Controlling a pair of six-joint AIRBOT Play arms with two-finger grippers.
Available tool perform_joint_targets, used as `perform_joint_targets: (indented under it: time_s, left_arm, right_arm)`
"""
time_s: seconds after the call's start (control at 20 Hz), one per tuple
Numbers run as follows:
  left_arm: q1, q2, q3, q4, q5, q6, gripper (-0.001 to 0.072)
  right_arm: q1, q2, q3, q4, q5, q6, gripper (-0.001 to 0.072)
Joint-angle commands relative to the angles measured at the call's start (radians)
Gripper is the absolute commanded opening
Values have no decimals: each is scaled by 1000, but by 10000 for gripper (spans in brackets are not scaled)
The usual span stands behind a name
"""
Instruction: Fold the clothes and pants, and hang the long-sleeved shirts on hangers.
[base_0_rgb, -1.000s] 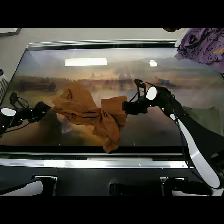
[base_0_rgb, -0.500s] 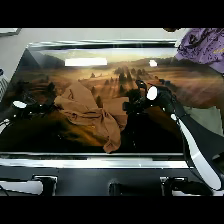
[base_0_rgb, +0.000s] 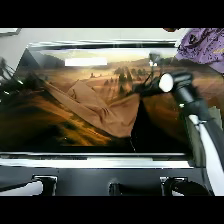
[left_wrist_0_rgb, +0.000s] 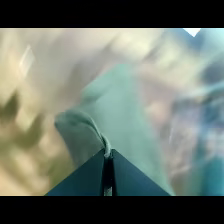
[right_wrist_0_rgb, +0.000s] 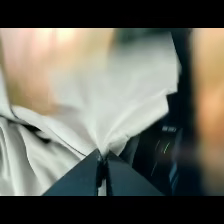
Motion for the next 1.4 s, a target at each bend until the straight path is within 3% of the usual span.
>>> perform_joint_targets:
  time_s: [0.0, 0.4, 0.65, 1.0, 1.25, 1.35]
  left_arm:
    - [15, 188, 198, 112, -106, -87, 12]
    - [15, 728, 297, 556, -304, -374, 12]
    - [14, 841, 288, 608, -473, -378, 13]
    - [14, 656, -68, 509, -426, -262, 14]
    - [14, 381, -407, 487, -62, -266, 15]
    - [14, 241, -436, 476, 7, -266, 15]
  right_arm:
    - [0, 107, 171, -212, 26, 19, 29]
    - [0, 497, 285, -351, 132, 42, 29]
    - [0, 558, 284, -386, 135, 113, 29]
    - [0, 164, 284, -367, 150, 190, 31]
    - [0, -242, 284, -192, 105, 193, 32]
    - [0, -374, 284, -80, 86, 194, 32]
